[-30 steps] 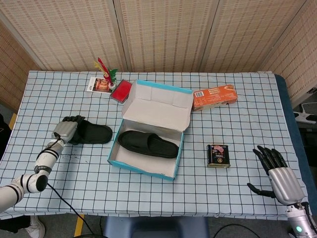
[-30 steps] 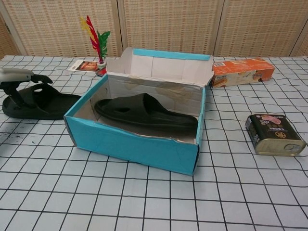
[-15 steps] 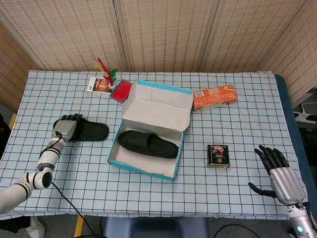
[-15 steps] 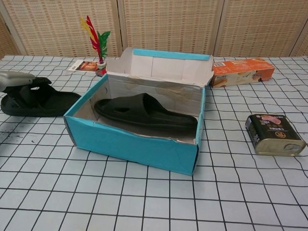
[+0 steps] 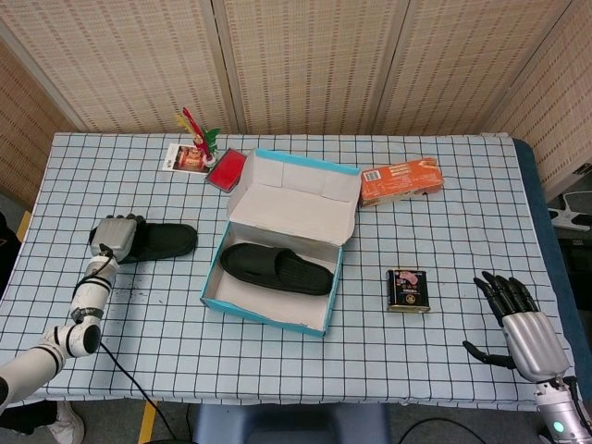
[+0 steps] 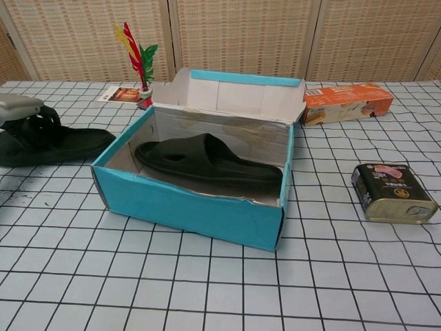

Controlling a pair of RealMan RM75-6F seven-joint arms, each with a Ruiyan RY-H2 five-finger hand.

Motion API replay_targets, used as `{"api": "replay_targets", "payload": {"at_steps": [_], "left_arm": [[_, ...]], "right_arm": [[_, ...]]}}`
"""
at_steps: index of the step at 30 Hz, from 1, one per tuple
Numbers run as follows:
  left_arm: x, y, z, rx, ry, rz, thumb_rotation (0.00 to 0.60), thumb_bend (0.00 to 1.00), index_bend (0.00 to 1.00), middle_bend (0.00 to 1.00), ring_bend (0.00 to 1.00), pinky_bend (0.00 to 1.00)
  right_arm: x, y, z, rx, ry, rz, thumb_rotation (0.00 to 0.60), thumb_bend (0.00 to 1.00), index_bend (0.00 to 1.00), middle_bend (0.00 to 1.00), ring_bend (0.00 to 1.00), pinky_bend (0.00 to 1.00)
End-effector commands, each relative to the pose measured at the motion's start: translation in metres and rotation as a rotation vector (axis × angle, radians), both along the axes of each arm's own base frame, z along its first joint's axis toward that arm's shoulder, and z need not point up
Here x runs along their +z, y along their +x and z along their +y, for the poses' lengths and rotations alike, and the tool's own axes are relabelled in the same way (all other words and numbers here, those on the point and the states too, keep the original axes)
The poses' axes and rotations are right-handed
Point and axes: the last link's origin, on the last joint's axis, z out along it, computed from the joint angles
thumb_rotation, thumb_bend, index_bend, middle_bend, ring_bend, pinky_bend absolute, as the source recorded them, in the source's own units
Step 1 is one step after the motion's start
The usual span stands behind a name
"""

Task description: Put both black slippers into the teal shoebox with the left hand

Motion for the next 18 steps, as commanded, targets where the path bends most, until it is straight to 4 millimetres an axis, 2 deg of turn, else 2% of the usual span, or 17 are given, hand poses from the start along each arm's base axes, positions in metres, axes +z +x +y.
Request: {"api": "replay_targets", "payload": {"at_steps": [1,7,10,13,18], "left_arm": [[0.004,0.001,0.000,-0.022,0.023,0.003,0.600,0.57,0.54,0.54,0.55,0.52],[0.017,0.009,0.000,-0.105,0.094,-0.015,0.600,0.57,0.56,0.54,0.55,0.53],[0.029,0.020,0.000,-0.162,0.131,-0.037,0.600,0.57,0.56,0.54,0.55,0.53],[0.045,0.037,0.001,-0.229,0.175,-0.072,0.600,0.57,0.56,0.55,0.55,0.53],[0.073,0.078,-0.007,-0.335,0.210,-0.184,0.600,0.57,0.57,0.55,0.56,0.53]], "right_arm": [[0.000,0.000,0.000,-0.002,-0.002,-0.001,0.449,0.13,0.00,0.00,0.00,0.00],[-0.001,0.000,0.000,-0.002,0.005,0.002,0.450,0.13,0.00,0.00,0.00,0.00],[-0.002,0.000,-0.001,-0.003,0.009,0.005,0.449,0.13,0.00,0.00,0.00,0.00],[-0.003,0.000,-0.002,-0.003,0.013,0.007,0.450,0.13,0.00,0.00,0.00,0.00],[-0.005,0.000,-0.002,-0.002,0.019,0.011,0.449,0.13,0.00,0.00,0.00,0.00]]}}
